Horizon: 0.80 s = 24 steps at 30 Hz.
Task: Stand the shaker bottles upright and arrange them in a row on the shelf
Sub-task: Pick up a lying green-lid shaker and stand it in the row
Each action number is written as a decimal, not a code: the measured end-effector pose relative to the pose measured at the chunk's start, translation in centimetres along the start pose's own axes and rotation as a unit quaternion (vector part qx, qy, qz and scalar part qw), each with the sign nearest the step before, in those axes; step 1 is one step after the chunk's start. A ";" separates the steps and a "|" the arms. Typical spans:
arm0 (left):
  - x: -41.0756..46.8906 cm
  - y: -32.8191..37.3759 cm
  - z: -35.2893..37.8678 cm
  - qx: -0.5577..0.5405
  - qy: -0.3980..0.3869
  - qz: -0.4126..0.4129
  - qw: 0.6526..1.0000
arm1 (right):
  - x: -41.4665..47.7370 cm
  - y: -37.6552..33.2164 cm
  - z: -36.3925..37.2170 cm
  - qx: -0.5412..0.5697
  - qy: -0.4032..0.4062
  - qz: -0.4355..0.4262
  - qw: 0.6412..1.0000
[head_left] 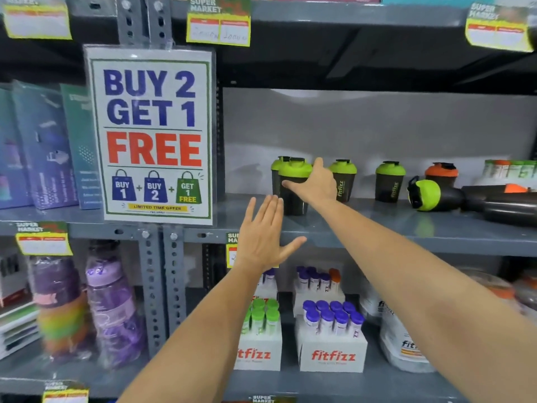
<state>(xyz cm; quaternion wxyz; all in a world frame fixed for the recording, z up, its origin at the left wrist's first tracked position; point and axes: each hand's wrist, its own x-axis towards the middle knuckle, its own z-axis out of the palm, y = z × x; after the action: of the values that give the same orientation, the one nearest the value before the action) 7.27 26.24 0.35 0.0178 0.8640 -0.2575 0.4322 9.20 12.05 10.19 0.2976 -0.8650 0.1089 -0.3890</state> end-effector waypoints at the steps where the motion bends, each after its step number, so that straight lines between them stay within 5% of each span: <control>1: 0.0 0.0 0.1 -0.002 0.003 0.001 1.000 | 0.1 0.0 0.0 -0.005 -0.006 -0.003 1.000; 9: -0.1 0.0 0.5 0.005 0.018 -0.006 1.000 | 1.9 -2.1 -1.1 -0.192 -0.026 -0.101 0.976; 17: -0.1 0.0 0.7 0.003 0.035 -0.010 0.999 | 4.4 -2.1 -2.2 0.001 -0.164 -0.038 0.986; 24: -0.1 0.1 0.9 0.009 0.049 -0.017 0.999 | 4.6 -1.9 -1.4 -0.084 -0.108 -0.113 0.984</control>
<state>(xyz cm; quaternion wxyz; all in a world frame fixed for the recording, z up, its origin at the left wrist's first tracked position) 7.82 25.96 -0.26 0.0297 0.8463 -0.2377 0.4757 11.16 11.03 14.82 0.1884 -0.9304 0.0099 -0.3144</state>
